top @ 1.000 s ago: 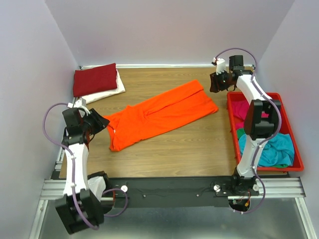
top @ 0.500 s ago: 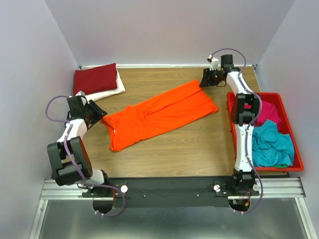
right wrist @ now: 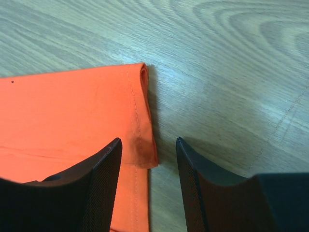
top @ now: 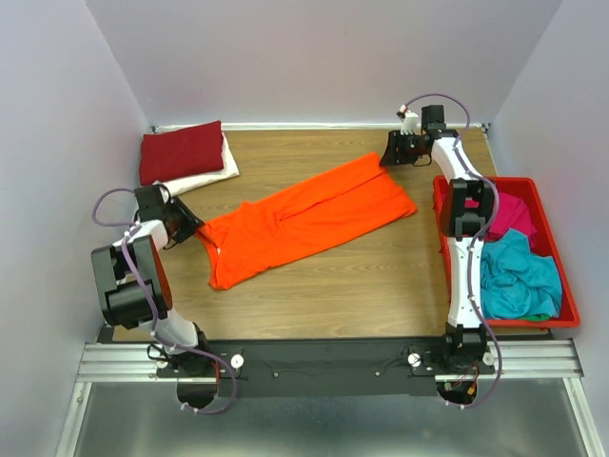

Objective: Fold and stack the t-shirts
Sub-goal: Fold the tshirt

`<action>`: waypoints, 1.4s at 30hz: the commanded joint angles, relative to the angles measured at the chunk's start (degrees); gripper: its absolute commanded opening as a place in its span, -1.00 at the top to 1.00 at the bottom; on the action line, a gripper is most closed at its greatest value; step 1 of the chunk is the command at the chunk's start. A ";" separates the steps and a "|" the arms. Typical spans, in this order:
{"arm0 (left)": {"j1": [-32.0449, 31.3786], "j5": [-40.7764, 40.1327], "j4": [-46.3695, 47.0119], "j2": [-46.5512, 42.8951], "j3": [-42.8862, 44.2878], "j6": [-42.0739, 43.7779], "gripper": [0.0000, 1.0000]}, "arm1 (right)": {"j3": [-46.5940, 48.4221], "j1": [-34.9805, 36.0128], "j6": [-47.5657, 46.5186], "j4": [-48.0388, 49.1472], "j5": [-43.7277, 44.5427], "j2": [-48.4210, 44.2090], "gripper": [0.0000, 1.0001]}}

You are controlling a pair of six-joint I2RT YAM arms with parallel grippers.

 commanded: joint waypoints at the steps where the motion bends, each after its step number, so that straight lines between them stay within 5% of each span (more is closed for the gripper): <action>1: -0.01 -1.88 1.52 3.82 2.32 -0.37 0.06 | -0.65 0.61 1.45 0.28 -1.57 2.32 -0.12; 4: 0.08 -1.96 1.52 6.19 3.46 -0.20 0.13 | -0.91 0.96 1.36 0.37 -0.70 2.49 -0.12; 11: -0.01 -1.79 3.01 7.95 2.06 0.33 0.70 | -1.00 1.92 2.06 0.37 -0.61 3.37 -0.12; 17: 0.08 -1.35 2.93 9.98 4.16 2.26 0.85 | 0.50 3.77 4.00 0.45 2.02 5.04 -0.08; 20: 0.08 -1.52 2.84 9.63 5.22 3.93 0.90 | 0.06 4.04 4.87 0.45 3.87 5.48 0.23; 21: -0.01 -2.57 2.84 9.37 5.48 4.46 0.91 | -0.12 4.04 5.14 0.37 4.40 5.48 0.56; 24: -0.09 -4.77 2.14 8.66 6.80 7.09 0.94 | -1.52 3.95 4.61 0.45 6.86 4.43 0.99; 31: -2.55 -9.25 1.35 6.55 10.84 10.17 0.98 | -10.21 3.42 3.56 2.73 13.80 -3.82 0.99; 42: -12.57 -18.56 0.11 12.96 26.13 15.62 0.99 | -38.69 3.42 4.87 13.98 28.47 -22.46 0.99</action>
